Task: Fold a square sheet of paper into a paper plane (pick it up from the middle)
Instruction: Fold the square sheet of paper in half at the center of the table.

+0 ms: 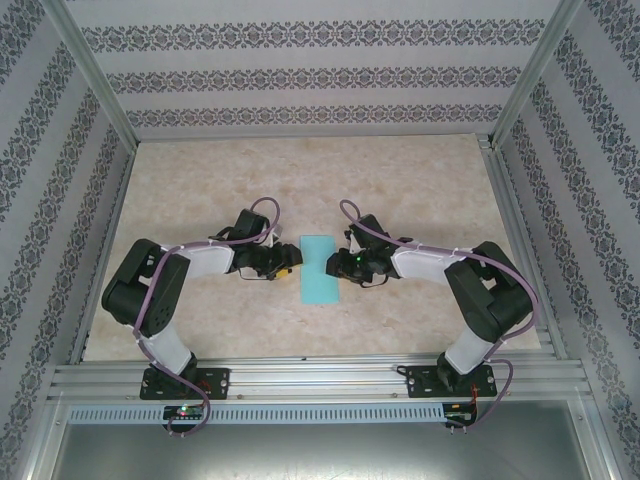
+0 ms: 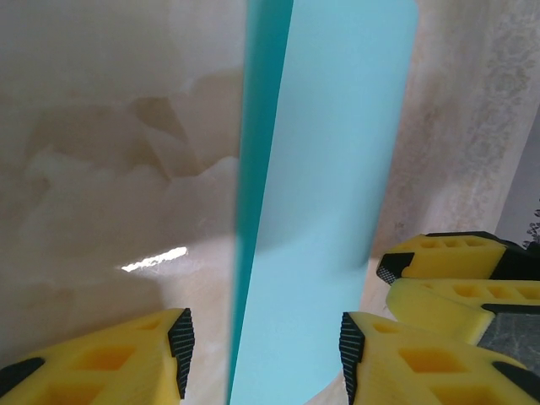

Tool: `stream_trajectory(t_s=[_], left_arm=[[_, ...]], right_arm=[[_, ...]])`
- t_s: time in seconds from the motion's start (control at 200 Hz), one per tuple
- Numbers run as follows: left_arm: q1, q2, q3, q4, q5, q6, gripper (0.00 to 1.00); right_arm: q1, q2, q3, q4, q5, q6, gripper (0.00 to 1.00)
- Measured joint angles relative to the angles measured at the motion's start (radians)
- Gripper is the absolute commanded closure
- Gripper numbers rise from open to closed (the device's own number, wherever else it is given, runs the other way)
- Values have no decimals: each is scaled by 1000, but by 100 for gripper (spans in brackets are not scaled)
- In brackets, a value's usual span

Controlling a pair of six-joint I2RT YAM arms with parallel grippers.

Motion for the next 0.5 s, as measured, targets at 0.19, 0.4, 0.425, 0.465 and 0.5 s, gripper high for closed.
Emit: stream_trajectory(t_s=[0.19,0.4,0.425,0.465,0.5], left_arm=[[0,12,32,4,3,0,47],[0,33,47,5,3,0,47],[0,35,48,5,3,0,47],[0,37,49,5,3,0,47],[0,39,51,5,3,0,47]], right_arm=[[0,21,-9,6,-2,2,66],[0,18,-13,9,0,3,67],[0,16,-13,8,2,3,67],[0,13,-13,5,6,3,67],[0,10,-13,0,10,3,67]])
